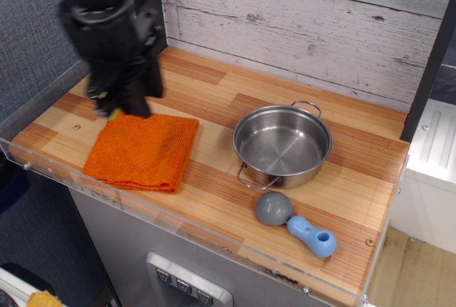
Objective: Place the broccoli on top of the orange towel
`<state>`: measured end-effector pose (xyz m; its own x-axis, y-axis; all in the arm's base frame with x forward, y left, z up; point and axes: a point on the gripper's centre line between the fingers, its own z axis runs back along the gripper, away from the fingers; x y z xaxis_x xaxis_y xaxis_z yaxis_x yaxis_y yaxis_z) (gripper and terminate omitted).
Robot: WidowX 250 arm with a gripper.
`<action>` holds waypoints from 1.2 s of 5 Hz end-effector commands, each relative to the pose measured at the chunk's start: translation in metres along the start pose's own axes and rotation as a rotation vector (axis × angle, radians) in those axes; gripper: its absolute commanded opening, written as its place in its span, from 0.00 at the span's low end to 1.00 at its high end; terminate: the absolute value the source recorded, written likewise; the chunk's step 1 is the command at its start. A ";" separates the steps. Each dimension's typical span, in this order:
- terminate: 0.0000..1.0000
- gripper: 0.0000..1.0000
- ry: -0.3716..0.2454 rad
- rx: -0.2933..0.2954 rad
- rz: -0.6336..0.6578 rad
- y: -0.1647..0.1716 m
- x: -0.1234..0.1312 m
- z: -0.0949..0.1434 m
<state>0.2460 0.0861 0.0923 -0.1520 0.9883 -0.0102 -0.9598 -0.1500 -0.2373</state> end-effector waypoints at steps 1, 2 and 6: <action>0.00 0.00 -0.011 0.037 0.050 0.022 0.020 -0.025; 0.00 0.00 -0.008 0.048 0.061 0.016 0.020 -0.039; 0.00 1.00 -0.046 0.097 0.146 0.001 0.013 -0.065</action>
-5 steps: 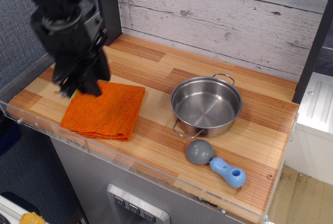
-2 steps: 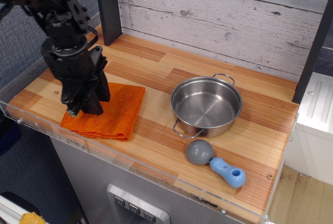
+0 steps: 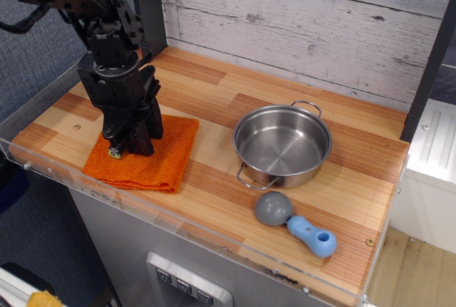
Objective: Place the broccoli on top of the orange towel
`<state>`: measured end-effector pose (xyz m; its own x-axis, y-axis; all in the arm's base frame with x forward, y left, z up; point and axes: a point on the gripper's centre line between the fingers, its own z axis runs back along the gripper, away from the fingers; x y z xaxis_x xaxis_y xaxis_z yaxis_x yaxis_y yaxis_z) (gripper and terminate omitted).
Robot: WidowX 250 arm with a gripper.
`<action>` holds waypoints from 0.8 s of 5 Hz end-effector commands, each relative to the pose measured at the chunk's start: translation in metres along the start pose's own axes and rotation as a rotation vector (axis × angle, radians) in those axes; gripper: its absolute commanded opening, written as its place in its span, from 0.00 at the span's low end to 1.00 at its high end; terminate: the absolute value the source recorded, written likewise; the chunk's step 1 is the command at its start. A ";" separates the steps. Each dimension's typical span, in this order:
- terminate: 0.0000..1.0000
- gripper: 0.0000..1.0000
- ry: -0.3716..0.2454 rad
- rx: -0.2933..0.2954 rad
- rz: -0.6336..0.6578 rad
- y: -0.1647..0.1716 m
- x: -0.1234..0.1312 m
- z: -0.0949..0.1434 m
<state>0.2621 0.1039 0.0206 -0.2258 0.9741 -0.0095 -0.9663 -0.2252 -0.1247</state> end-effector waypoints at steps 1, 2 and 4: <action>0.00 1.00 -0.021 -0.017 0.085 0.004 -0.006 0.010; 0.00 1.00 -0.012 -0.014 0.087 0.004 -0.009 0.012; 0.00 1.00 0.050 -0.082 0.103 -0.004 -0.018 0.059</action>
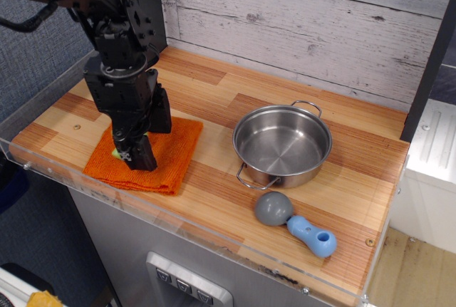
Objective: Place the broccoli on top of the orange towel
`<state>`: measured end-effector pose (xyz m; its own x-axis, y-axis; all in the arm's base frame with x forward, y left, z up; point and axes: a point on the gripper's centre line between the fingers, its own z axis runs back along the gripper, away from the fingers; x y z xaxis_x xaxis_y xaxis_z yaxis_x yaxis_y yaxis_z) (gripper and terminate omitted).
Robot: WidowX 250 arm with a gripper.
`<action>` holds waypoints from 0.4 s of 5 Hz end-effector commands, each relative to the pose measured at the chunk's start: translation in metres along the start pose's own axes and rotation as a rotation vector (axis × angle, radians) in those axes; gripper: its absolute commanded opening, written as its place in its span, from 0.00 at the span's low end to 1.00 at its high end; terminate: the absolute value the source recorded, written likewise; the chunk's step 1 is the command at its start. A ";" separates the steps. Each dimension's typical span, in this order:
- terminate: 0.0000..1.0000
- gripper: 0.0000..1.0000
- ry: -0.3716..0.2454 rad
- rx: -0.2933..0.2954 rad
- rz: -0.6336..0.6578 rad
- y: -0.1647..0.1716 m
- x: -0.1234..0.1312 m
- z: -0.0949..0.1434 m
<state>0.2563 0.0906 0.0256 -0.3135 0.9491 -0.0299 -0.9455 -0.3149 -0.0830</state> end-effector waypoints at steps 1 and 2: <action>0.00 1.00 0.021 -0.187 0.008 -0.009 -0.012 0.094; 0.00 1.00 0.001 -0.217 -0.005 -0.005 -0.017 0.101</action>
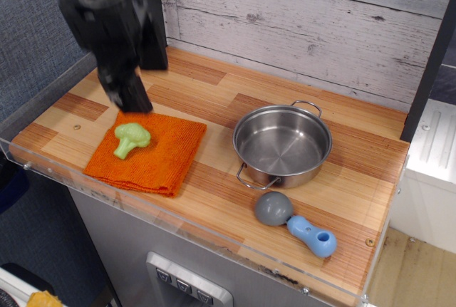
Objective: Place the broccoli on top of the orange towel
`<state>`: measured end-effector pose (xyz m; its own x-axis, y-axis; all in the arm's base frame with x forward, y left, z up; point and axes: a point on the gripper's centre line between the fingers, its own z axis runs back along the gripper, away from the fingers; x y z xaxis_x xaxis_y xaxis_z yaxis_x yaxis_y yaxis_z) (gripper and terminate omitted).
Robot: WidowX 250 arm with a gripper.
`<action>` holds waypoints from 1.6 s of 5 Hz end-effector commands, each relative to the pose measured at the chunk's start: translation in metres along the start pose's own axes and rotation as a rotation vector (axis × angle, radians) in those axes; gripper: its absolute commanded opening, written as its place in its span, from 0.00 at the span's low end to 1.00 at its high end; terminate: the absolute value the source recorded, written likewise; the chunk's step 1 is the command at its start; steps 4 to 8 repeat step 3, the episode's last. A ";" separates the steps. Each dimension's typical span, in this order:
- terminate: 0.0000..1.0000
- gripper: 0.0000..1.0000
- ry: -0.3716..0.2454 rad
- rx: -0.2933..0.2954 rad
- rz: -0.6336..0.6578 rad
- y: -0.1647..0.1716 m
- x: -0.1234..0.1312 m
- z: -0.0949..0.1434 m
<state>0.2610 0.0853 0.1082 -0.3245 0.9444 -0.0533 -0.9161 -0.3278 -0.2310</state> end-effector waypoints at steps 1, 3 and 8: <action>0.00 1.00 -0.018 -0.066 -0.022 0.002 -0.008 0.020; 1.00 1.00 -0.018 -0.066 -0.022 0.002 -0.008 0.020; 1.00 1.00 -0.018 -0.066 -0.022 0.002 -0.008 0.020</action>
